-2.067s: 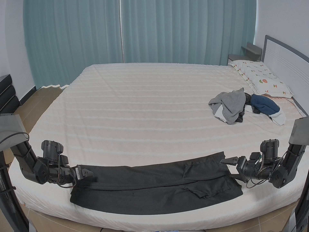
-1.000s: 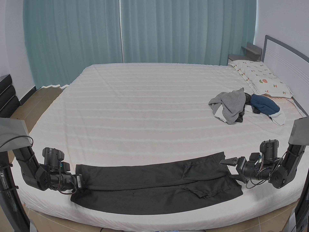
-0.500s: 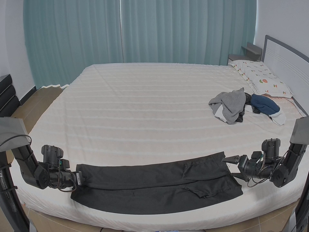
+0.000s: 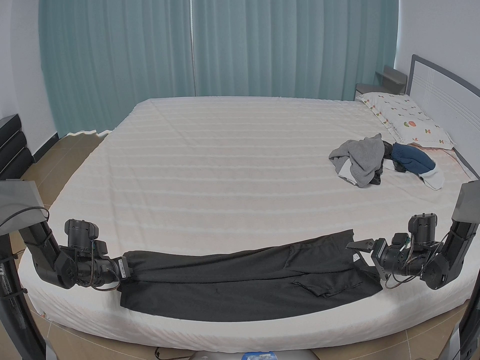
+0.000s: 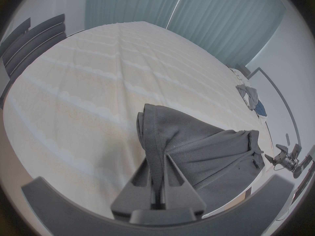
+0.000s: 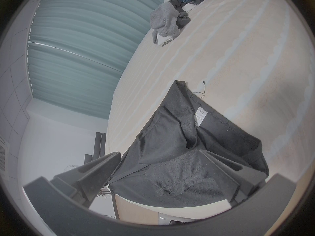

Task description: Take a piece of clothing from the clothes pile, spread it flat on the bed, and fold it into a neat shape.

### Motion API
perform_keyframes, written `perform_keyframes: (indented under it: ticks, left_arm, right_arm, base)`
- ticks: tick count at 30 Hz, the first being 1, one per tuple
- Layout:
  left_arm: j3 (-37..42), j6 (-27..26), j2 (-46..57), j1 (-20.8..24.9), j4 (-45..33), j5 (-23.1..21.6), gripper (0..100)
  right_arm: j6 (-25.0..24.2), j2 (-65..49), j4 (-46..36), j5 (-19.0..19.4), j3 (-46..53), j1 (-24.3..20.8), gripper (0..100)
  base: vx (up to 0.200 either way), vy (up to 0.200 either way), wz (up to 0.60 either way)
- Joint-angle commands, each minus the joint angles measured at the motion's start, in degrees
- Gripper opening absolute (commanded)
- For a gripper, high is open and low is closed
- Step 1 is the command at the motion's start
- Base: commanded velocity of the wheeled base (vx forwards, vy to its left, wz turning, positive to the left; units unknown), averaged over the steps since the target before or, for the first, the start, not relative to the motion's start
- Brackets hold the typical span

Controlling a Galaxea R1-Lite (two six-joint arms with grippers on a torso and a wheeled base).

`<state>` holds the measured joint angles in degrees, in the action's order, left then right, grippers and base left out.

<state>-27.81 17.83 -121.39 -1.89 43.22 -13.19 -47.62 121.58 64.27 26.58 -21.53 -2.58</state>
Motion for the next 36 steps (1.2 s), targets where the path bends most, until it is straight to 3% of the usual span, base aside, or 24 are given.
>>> perform_keyframes:
  ticks: [1,10,16,30,36]
  left_arm:
    - [-0.32,0.80,0.28,0.48,0.03,0.01,0]
    - [-0.32,1.85,0.19,1.63,0.03,0.01,0]
    - [-0.32,2.12,0.10,1.80,0.03,0.09,0]
    - [-0.85,2.12,0.02,2.42,0.11,0.09,0]
    - [-1.55,6.69,0.81,3.65,0.11,0.36,0]
  right_arm:
    - [-0.02,0.06,0.07,0.06,0.00,-0.05,100]
    - [-0.02,-0.02,0.07,0.06,0.00,-0.05,100]
    - [-0.02,-0.02,0.07,0.06,-0.09,-0.05,100]
    - [-0.02,-0.11,0.07,0.06,-0.09,-0.32,100]
    - [-0.02,-0.11,0.07,0.06,-0.53,-0.32,100]
  base:
    - [0.000,0.000,0.00]
    - [0.000,0.000,0.00]
    - [-0.200,0.000,0.00]
    - [0.000,0.000,0.00]
    - [0.000,0.000,0.00]
